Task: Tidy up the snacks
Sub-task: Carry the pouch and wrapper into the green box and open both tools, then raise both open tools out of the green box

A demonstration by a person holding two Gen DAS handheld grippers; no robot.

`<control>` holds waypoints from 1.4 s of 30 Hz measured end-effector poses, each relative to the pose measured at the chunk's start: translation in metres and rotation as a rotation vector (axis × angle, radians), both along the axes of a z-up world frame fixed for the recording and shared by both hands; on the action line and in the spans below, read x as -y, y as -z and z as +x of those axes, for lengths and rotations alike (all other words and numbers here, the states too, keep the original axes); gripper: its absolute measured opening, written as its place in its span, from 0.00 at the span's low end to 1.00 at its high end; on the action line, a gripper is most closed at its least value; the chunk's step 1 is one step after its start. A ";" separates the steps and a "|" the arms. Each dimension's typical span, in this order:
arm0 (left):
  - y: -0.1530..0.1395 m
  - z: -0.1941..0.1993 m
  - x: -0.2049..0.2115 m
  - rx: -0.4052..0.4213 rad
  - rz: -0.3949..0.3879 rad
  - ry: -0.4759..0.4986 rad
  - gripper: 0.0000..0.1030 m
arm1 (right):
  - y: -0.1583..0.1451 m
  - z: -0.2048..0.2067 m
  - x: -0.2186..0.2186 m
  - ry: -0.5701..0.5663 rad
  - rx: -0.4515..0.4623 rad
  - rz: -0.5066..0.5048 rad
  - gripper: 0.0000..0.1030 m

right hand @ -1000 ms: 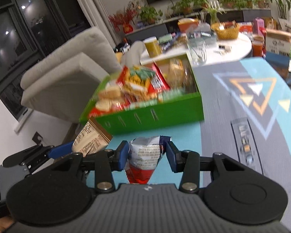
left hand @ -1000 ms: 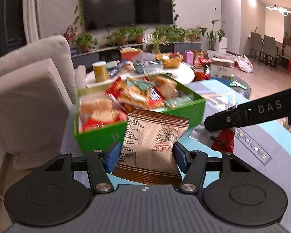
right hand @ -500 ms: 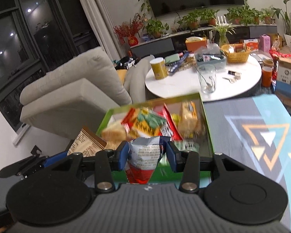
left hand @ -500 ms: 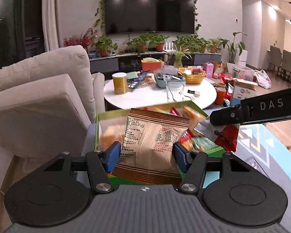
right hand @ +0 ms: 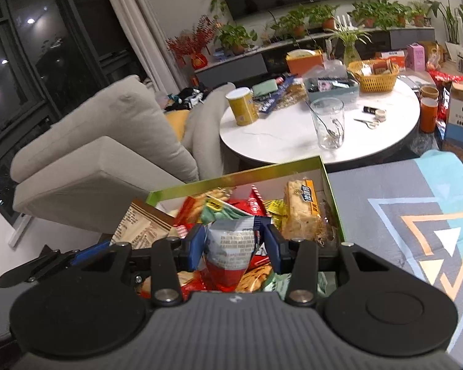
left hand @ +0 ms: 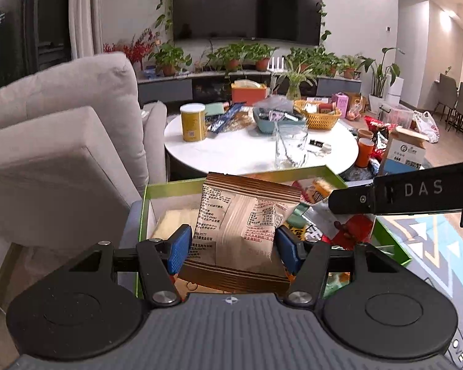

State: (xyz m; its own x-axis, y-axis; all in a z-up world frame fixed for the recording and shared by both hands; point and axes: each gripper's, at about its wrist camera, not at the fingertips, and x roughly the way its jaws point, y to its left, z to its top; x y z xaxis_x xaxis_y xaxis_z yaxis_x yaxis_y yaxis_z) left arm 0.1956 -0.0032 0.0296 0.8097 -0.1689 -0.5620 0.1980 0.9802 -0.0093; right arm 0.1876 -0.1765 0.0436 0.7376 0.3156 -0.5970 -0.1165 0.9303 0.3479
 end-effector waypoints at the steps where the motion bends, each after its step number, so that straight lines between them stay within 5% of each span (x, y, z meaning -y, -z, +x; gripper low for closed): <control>1: 0.003 0.003 0.000 -0.012 -0.002 -0.002 0.55 | 0.003 0.003 0.001 0.005 -0.007 0.002 0.60; 6: 0.018 0.016 -0.001 -0.049 -0.023 -0.010 0.55 | 0.017 0.014 0.003 0.030 -0.036 0.026 0.66; 9: 0.023 0.018 0.002 -0.056 -0.018 0.003 0.68 | 0.019 0.014 0.004 0.055 -0.040 0.041 0.76; 24: 0.009 0.003 0.004 -0.036 0.033 -0.044 0.68 | 0.006 -0.010 0.005 0.027 0.001 0.010 0.76; 42: -0.030 -0.075 -0.002 0.060 0.007 -0.123 0.76 | -0.021 -0.083 0.006 -0.001 0.089 -0.013 0.76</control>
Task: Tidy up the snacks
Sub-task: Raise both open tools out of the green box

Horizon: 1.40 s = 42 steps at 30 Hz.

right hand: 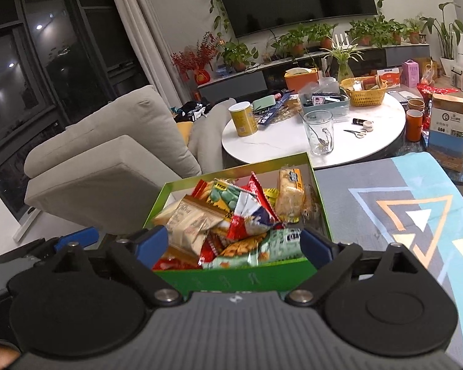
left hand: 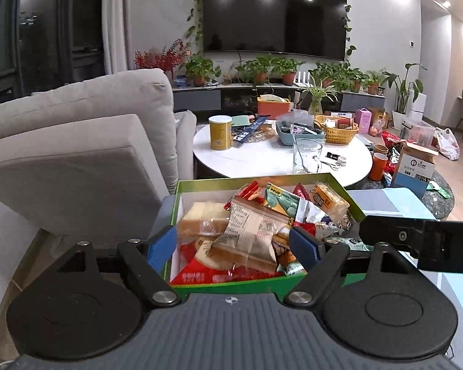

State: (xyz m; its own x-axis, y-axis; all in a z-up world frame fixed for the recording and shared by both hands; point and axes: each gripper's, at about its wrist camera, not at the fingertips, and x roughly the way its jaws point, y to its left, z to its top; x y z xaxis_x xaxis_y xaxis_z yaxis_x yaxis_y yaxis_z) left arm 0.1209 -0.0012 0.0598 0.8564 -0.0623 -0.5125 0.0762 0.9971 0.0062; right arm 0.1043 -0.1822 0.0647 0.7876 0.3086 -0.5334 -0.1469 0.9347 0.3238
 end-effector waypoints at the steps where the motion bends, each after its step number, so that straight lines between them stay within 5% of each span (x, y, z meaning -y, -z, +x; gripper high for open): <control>1: 0.000 -0.005 -0.001 0.002 -0.001 -0.005 0.76 | 0.000 -0.004 0.000 -0.004 0.002 0.000 0.76; 21: 0.017 -0.079 0.005 -0.024 0.013 -0.025 0.76 | 0.019 -0.073 0.003 -0.007 -0.003 0.022 0.76; 42: 0.027 -0.104 0.007 -0.039 -0.006 -0.023 0.76 | 0.023 -0.097 0.001 -0.006 -0.005 0.017 0.76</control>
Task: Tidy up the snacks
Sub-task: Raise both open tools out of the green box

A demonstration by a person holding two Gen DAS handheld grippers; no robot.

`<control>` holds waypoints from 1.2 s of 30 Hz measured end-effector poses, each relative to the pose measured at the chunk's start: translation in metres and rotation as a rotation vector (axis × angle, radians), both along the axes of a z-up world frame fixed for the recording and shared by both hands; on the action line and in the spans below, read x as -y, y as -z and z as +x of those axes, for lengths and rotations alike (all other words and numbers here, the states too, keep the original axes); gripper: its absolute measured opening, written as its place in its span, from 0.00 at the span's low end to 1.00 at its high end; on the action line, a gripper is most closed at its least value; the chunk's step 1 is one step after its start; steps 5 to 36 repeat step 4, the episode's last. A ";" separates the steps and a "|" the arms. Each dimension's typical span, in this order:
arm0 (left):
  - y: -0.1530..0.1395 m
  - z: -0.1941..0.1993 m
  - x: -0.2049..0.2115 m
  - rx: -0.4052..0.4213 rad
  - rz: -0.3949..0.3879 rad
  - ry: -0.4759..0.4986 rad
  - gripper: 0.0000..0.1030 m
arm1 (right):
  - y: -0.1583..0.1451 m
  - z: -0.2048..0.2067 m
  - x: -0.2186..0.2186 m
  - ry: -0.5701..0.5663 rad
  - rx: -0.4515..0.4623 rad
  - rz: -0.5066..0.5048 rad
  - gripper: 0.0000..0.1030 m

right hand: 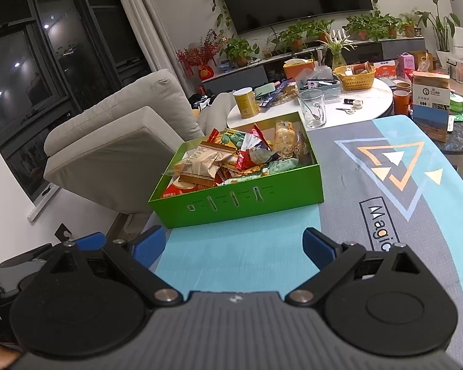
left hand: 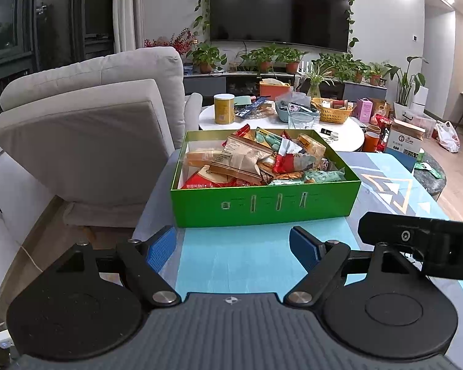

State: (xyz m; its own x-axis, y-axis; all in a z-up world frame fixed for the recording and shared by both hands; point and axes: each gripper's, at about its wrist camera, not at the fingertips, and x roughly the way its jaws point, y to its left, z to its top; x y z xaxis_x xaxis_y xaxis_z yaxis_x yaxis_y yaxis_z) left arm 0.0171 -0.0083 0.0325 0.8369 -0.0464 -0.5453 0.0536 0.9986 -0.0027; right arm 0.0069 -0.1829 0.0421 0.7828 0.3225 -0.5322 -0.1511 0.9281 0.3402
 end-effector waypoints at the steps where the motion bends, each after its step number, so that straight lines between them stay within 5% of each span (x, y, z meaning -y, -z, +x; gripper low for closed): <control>1: 0.000 0.000 0.000 0.001 0.000 0.000 0.76 | 0.000 0.000 0.000 0.000 0.000 0.000 0.76; 36: 0.000 -0.001 0.000 0.004 -0.001 0.001 0.76 | 0.001 -0.001 0.000 0.001 -0.002 0.003 0.76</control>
